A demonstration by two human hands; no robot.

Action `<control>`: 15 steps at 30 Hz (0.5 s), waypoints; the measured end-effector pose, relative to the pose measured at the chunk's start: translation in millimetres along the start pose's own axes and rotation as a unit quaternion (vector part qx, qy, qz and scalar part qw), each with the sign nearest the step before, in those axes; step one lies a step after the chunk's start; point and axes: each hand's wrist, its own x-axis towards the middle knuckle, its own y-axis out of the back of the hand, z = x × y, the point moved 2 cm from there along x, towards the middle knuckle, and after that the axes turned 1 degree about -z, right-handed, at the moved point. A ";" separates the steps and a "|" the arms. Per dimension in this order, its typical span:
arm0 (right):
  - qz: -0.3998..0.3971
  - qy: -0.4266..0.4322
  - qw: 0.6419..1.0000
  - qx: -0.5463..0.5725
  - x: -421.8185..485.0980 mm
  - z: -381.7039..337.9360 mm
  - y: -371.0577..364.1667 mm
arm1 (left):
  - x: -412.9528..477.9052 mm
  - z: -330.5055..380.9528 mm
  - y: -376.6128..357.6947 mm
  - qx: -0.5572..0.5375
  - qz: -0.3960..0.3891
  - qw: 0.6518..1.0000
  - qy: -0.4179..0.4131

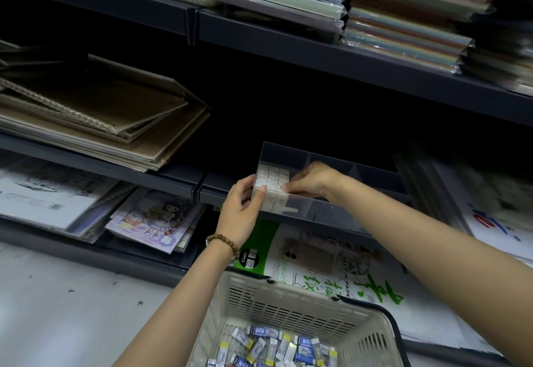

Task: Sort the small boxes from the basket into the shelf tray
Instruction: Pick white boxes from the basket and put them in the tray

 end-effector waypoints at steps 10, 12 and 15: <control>-0.020 0.106 0.984 0.143 -38.7 9.3 9.3 | -13.3 0.8 4.9 0.023 -0.042 0.999 -0.001; 0.013 0.140 0.966 0.217 -60.9 26.4 15.4 | -25.4 -8.3 9.8 0.075 -0.058 0.996 -0.002; 0.019 0.138 0.935 0.326 -94.5 69.0 11.5 | -48.5 -32.0 16.6 0.134 -0.094 0.986 0.029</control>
